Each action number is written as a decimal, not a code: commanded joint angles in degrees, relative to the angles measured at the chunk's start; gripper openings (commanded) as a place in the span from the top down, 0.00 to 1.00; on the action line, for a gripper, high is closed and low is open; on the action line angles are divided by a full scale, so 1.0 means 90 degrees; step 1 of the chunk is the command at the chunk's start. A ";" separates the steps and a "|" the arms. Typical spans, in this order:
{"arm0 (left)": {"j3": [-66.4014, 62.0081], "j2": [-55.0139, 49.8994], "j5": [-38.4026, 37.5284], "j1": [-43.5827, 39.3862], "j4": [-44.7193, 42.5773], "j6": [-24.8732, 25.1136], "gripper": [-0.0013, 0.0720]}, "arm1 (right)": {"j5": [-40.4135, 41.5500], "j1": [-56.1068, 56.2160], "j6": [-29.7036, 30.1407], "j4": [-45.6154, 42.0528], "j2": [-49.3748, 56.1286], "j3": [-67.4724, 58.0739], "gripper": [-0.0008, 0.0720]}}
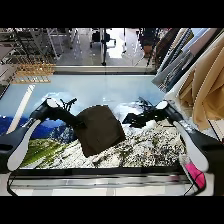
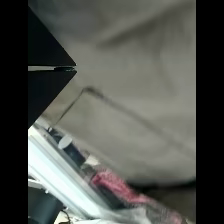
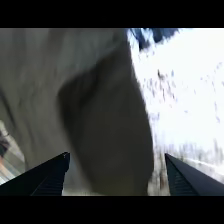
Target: Fold the clothes and pants, and hang the long-sleeved shirts on hangers.
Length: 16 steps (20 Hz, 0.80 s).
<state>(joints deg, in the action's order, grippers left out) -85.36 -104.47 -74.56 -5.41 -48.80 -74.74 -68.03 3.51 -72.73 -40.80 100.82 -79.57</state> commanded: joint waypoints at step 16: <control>0.0002 0.2212 -0.2028 -0.0046 -0.0202 0.0500 0.97 | -0.1700 0.0746 -0.1345 -0.0364 0.0408 -0.3485 0.98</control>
<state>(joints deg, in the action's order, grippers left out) -85.36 -91.98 -87.13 -5.80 -49.71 -71.79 -82.83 12.49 -80.12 -39.20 112.77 -109.67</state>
